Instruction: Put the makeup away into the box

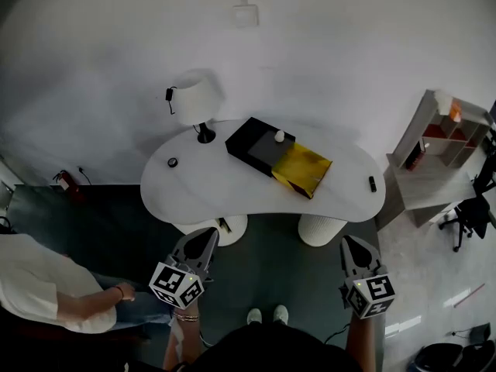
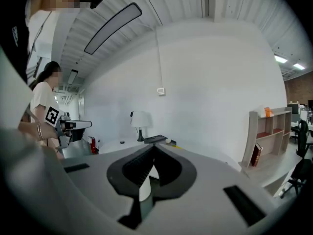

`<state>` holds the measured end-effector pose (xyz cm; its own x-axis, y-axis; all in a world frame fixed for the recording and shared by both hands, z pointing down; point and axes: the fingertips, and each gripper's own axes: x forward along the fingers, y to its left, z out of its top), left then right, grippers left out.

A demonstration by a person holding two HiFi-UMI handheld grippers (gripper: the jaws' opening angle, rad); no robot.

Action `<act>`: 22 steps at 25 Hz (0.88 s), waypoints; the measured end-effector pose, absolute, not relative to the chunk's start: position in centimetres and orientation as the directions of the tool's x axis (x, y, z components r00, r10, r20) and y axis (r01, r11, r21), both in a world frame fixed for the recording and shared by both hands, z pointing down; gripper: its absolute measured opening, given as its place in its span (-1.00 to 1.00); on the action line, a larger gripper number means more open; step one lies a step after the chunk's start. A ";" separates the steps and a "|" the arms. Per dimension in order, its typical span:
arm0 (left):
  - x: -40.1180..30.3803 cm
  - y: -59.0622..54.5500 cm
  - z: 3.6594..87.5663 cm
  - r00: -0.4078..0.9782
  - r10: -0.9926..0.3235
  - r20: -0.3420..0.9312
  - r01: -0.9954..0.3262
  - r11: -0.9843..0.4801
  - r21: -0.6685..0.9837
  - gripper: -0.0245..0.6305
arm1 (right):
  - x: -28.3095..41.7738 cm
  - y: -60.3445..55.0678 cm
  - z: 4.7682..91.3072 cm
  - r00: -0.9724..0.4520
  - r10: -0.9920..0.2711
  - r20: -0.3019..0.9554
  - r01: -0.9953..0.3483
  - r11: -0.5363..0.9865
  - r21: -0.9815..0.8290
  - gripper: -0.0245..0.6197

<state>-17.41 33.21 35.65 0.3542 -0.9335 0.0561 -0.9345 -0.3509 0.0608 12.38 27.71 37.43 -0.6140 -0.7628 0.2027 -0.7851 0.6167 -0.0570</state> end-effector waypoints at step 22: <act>-8.3 31.8 36.2 0.432 -0.897 0.093 -0.902 -0.429 0.051 -0.87 | 16.2 28.4 39.5 -0.666 -0.708 0.237 -0.740 0.667 -0.086 -0.86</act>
<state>-8.29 31.80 36.20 0.4321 -0.8970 0.0932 -0.9018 -0.4291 0.0512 16.20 28.40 39.53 -0.6655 -0.7076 0.2373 -0.7400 0.6671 -0.0860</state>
